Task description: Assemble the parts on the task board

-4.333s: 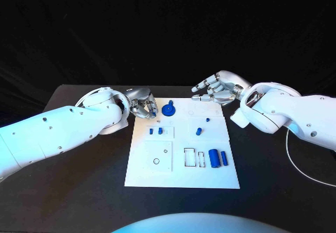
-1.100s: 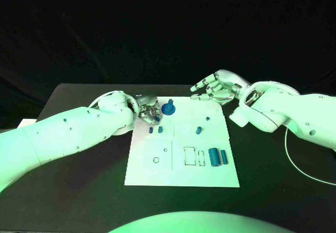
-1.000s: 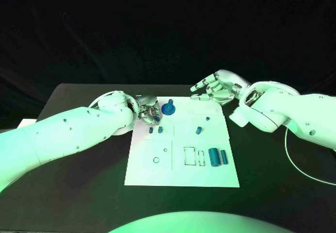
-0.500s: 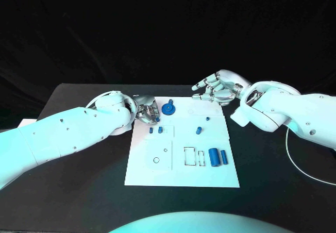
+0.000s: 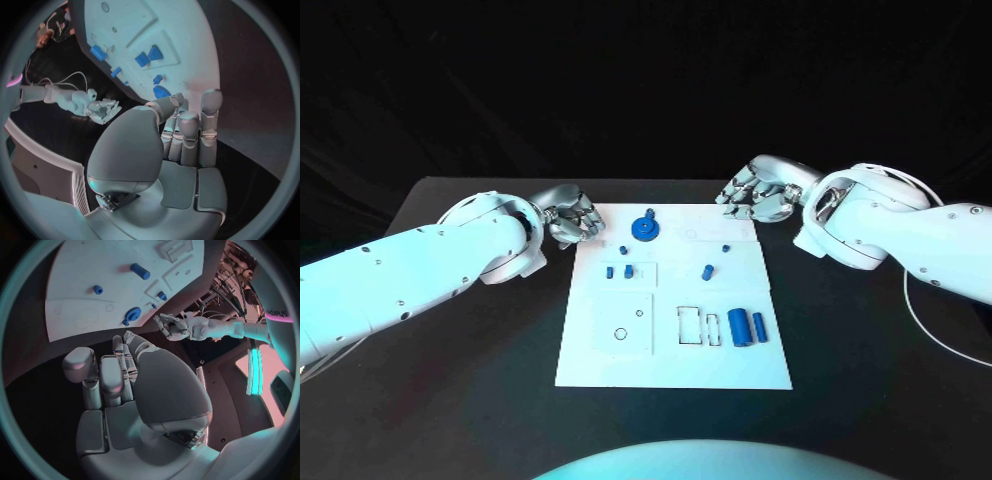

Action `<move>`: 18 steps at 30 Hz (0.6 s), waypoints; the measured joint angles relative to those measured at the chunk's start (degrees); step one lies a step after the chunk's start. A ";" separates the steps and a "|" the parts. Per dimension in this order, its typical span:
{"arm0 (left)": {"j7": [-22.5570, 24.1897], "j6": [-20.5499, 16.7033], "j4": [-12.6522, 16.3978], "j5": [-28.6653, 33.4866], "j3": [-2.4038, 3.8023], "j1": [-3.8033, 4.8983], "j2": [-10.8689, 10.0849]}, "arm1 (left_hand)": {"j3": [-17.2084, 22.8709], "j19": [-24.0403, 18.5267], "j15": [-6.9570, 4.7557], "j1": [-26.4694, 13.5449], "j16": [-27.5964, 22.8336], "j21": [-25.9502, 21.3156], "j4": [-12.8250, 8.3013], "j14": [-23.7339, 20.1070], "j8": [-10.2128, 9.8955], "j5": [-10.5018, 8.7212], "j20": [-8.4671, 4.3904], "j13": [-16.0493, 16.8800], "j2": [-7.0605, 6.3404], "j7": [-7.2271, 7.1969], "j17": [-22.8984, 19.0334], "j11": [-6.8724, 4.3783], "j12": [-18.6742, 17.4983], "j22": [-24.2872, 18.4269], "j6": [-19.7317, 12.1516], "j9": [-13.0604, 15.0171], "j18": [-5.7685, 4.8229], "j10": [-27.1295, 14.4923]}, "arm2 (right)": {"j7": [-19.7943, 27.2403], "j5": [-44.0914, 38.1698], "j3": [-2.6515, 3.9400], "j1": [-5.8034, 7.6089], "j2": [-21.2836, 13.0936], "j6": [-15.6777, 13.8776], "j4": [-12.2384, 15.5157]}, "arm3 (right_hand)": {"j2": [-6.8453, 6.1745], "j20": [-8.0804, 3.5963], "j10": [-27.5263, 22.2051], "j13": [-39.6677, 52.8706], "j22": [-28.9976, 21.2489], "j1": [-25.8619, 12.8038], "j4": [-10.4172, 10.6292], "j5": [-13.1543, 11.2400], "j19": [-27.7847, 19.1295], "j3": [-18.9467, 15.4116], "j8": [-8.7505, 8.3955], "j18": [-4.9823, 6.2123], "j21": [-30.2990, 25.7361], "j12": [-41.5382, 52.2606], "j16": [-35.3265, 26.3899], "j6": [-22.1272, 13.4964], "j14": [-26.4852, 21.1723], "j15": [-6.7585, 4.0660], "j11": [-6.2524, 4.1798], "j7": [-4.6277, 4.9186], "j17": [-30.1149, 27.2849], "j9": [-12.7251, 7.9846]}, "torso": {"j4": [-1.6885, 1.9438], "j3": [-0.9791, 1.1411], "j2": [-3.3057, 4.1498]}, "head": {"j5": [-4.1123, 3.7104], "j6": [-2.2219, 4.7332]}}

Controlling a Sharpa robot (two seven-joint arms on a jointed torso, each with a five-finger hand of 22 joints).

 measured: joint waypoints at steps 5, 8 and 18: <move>7.08 -3.63 3.06 20.36 -0.36 -0.05 -3.27 | -1.64 -3.96 0.31 -3.84 -3.76 -6.86 2.06 -3.27 0.19 -0.39 0.38 -0.02 -0.70 -0.38 -5.86 -0.26 1.58 -4.51 0.46 -0.11 0.91 1.07 | -1.69 -10.05 0.00 -0.89 0.83 1.54 0.17 | -1.87 -0.19 1.83 -5.15 1.55 -1.37 -0.45 -1.86 1.38 4.36 -0.29 0.00 0.74 -3.05 0.67 1.69 0.00 0.00 -0.13 -0.52 1.05 0.00 | -0.10 0.01 -0.05 | -0.71 0.34; 11.75 -4.75 5.77 33.65 -0.55 -0.50 -5.18 | -3.56 -4.23 0.24 -6.26 -3.77 -8.45 3.95 -3.45 0.46 -0.43 0.64 0.28 -0.69 -0.59 -6.45 -0.71 2.67 -5.58 0.82 -0.11 0.90 1.53 | -2.86 -15.20 -0.04 -1.58 1.49 2.74 0.16 | -2.47 -0.01 1.83 -6.42 1.54 -1.97 -0.61 -2.54 1.56 5.15 -0.59 0.00 0.74 -3.95 0.67 1.77 -0.01 0.00 -0.13 -0.59 1.12 0.00 | -0.07 0.00 -0.06 | -1.38 0.47; 20.45 -5.93 10.53 65.02 -0.72 -1.68 -9.10 | -6.34 -4.23 0.07 -7.19 -4.29 -9.69 4.82 -4.44 0.65 -0.44 0.64 0.49 -0.69 -0.81 -7.87 -0.72 3.77 -6.68 1.03 -0.11 0.87 1.53 | -5.72 -24.64 -0.13 -3.13 2.56 7.33 0.32 | -3.99 -0.01 -0.05 -9.33 0.73 -3.50 -0.61 -3.92 1.56 6.53 -1.34 0.00 0.74 -4.63 0.66 1.76 0.19 -0.22 -0.33 -0.61 0.96 -0.10 | 0.06 -0.07 -0.11 | -2.50 0.56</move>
